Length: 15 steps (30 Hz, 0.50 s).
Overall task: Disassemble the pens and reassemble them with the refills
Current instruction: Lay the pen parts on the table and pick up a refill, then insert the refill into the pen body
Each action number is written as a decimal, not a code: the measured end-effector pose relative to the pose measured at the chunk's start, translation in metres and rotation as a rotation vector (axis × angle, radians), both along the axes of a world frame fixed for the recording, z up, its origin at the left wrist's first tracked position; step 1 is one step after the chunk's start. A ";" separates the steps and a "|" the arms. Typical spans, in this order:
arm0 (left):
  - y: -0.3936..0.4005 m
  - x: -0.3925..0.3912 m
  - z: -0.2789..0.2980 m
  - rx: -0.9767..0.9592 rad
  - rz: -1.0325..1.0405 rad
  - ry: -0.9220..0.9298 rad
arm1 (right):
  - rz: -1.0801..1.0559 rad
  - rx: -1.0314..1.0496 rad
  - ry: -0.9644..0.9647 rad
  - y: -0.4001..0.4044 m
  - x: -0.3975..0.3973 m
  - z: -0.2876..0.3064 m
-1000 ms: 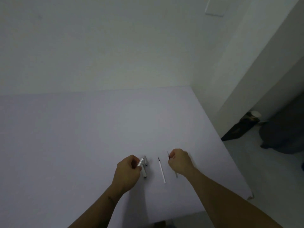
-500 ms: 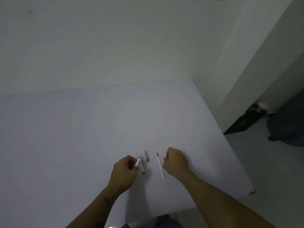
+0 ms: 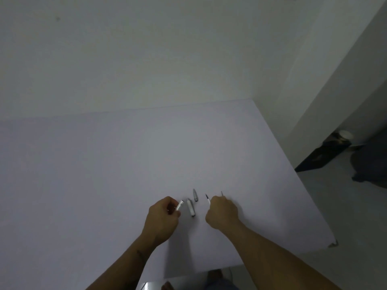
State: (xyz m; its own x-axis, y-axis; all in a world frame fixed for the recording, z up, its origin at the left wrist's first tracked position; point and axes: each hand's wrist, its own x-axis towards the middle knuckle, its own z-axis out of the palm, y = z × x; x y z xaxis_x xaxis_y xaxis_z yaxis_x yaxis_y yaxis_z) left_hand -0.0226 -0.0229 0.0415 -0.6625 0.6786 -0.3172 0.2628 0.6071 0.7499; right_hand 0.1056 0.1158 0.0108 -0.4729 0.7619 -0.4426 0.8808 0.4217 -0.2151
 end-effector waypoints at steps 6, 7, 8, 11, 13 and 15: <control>-0.009 -0.006 0.003 0.027 -0.012 -0.002 | -0.175 -0.064 0.325 -0.002 -0.011 0.033; -0.010 -0.006 0.003 0.033 -0.016 -0.002 | -0.214 -0.080 0.412 -0.003 -0.016 0.042; -0.011 -0.007 0.003 0.038 -0.020 -0.007 | -0.248 -0.098 0.496 -0.004 -0.021 0.051; -0.016 -0.006 0.003 0.032 -0.035 -0.019 | -0.302 -0.176 0.688 -0.013 -0.034 0.071; -0.018 -0.007 0.003 0.033 -0.041 -0.027 | -0.315 -0.211 0.757 -0.023 -0.039 0.078; -0.022 -0.008 0.004 0.045 -0.047 -0.029 | -0.323 -0.225 0.799 -0.033 -0.041 0.079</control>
